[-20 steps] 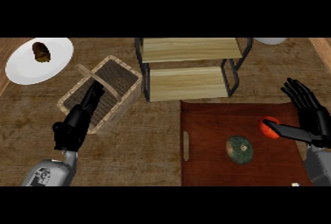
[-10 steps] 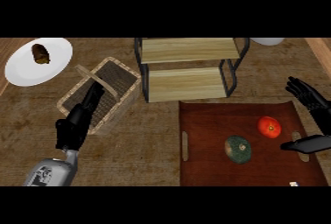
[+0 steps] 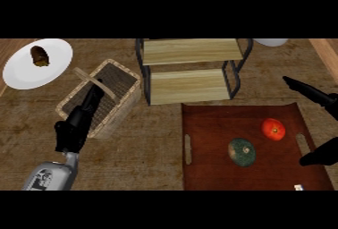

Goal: Pick the squash from the tray and place it in the tiered shelf

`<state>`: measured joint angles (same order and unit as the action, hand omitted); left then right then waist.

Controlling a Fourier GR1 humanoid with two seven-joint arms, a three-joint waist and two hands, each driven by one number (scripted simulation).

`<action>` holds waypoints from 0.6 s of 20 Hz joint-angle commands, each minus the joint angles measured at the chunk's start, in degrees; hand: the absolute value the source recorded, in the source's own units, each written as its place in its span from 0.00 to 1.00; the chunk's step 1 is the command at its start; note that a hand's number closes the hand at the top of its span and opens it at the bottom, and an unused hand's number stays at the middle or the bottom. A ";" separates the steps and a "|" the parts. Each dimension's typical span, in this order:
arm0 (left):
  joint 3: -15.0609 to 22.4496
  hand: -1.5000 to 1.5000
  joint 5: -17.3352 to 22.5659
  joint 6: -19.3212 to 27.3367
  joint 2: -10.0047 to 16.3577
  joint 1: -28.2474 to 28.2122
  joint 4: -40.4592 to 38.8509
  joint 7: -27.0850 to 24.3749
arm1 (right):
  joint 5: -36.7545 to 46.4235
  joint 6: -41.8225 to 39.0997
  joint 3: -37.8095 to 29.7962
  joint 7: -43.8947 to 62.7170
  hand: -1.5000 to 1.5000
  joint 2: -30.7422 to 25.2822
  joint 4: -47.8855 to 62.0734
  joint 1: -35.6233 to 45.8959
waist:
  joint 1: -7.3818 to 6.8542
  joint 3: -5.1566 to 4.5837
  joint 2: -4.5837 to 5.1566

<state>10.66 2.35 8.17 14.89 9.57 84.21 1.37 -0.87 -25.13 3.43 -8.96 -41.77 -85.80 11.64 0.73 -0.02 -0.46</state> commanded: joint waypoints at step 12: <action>-2.63 0.50 -2.27 -2.80 -2.39 0.01 -2.38 -1.15 | 10.92 -3.95 0.04 19.74 0.00 0.41 -28.43 -11.75 | -0.32 0.01 0.38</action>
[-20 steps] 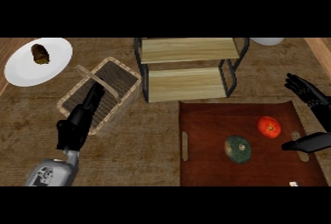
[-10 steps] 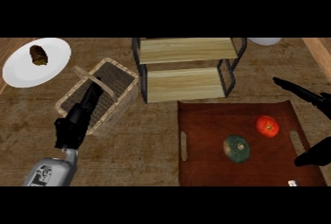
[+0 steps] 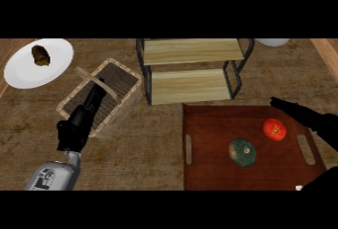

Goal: Pick the squash from the tray and place it in the tiered shelf

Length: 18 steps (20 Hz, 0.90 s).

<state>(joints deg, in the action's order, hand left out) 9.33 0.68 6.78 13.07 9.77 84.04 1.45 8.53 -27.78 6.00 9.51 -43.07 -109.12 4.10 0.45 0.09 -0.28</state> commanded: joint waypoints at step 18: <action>-2.70 0.50 -5.11 -2.82 -4.61 1.21 0.28 2.49 | 18.24 -1.28 0.33 -0.86 0.00 14.83 -7.74 -10.89 | -0.21 -0.07 0.23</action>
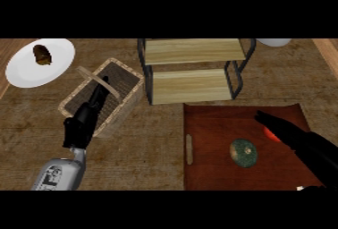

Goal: Pick the squash from the tray and place it in the tiered shelf

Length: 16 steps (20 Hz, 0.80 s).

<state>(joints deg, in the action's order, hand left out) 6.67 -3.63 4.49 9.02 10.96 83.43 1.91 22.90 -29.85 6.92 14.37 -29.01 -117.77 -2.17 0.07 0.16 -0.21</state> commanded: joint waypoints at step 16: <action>-3.93 0.50 -0.82 -4.36 -2.35 -0.02 -2.40 -1.02 | 12.19 -3.02 -1.87 -7.97 0.00 5.07 4.54 -2.75 | 0.14 -0.16 0.19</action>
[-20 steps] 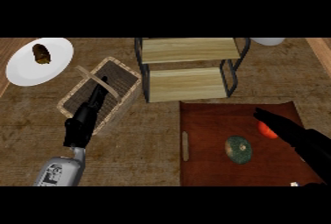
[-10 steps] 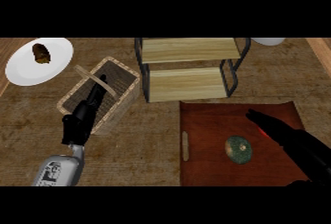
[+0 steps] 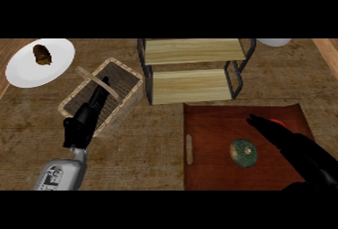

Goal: Pick the squash from the tray and place it in the tiered shelf

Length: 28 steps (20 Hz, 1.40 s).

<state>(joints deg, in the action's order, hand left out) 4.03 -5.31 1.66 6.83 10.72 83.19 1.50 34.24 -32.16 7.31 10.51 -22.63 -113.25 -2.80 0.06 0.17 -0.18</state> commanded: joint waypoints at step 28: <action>-2.26 0.50 -3.48 -1.75 -2.76 -0.67 0.53 0.53 | 16.18 6.54 1.41 -10.51 0.00 8.13 19.14 4.19 | -0.02 -0.17 0.17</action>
<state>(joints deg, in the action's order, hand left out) 1.60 -7.95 -0.61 5.10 10.40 84.32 2.42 49.81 -25.53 9.57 1.79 -14.91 -95.89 1.02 0.00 0.13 -0.13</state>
